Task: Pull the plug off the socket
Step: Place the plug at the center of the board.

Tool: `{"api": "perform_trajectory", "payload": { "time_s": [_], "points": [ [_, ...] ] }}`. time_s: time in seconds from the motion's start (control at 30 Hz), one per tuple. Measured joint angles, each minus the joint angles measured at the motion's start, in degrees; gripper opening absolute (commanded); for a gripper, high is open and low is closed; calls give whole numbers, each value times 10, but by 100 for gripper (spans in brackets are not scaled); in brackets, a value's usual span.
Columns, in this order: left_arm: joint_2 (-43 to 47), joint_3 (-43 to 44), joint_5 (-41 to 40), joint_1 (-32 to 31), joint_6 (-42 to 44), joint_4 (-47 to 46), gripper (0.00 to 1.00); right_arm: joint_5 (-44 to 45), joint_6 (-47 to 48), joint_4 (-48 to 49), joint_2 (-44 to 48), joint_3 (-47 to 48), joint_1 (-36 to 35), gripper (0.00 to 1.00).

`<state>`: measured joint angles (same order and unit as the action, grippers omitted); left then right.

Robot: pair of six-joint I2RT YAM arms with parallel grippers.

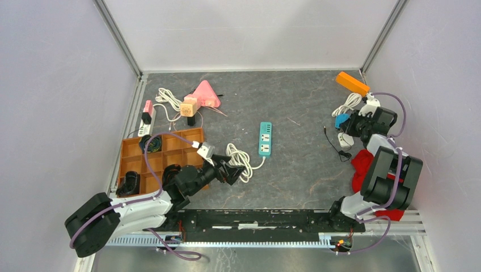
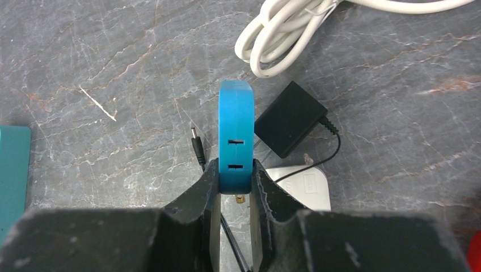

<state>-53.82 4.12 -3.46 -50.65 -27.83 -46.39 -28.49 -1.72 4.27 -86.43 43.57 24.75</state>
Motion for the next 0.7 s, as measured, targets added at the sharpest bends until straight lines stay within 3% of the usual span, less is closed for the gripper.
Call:
{"api": "perform_trajectory", "payload": {
  "time_s": [0.5,0.7],
  "points": [
    [0,63,-10,12,0,91,100,-13,14,-27,-73,26,-31,7],
    [14,83,-9,12,-5,128,100,44,28,-28,-70,32,-36,26]
  ]
}}
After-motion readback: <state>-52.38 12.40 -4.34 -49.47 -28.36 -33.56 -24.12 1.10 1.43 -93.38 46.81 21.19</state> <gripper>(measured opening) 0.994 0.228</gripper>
